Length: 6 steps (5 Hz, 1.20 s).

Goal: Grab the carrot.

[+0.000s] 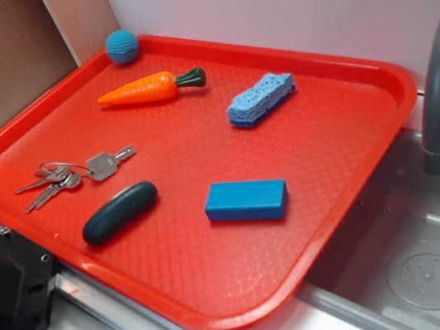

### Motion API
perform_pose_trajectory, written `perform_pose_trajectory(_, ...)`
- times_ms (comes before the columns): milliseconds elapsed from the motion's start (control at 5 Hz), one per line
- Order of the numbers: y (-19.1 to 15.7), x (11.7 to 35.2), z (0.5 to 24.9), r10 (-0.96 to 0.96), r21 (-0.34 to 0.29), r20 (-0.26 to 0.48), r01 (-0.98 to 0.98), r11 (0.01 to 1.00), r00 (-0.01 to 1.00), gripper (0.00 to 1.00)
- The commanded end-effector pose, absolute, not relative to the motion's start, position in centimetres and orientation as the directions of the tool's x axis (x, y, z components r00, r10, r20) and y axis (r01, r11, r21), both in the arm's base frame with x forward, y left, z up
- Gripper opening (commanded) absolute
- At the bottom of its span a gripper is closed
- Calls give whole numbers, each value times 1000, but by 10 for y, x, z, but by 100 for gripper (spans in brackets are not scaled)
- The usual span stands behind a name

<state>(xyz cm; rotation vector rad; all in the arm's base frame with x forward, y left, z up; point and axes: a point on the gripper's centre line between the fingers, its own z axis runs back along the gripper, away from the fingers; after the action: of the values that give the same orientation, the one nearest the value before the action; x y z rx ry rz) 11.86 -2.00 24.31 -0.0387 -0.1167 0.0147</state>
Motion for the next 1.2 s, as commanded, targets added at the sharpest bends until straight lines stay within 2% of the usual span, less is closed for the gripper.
perform_pose_trajectory(0,-20,119,243,17,-39,116,-12,999,993,100)
perform_pose_trajectory(200,-20,119,243,17,-39,116,-12,999,993,100)
perform_pose_trajectory(400,-34,168,224,2,22,148,-5,1000,989,100)
perform_pose_trajectory(600,-42,218,210,-38,23,137,35,999,990,100)
perform_pose_trajectory(800,-20,264,180,-293,109,131,280,954,947,100)
perform_pose_trajectory(1000,13,282,146,-516,82,113,510,856,849,100)
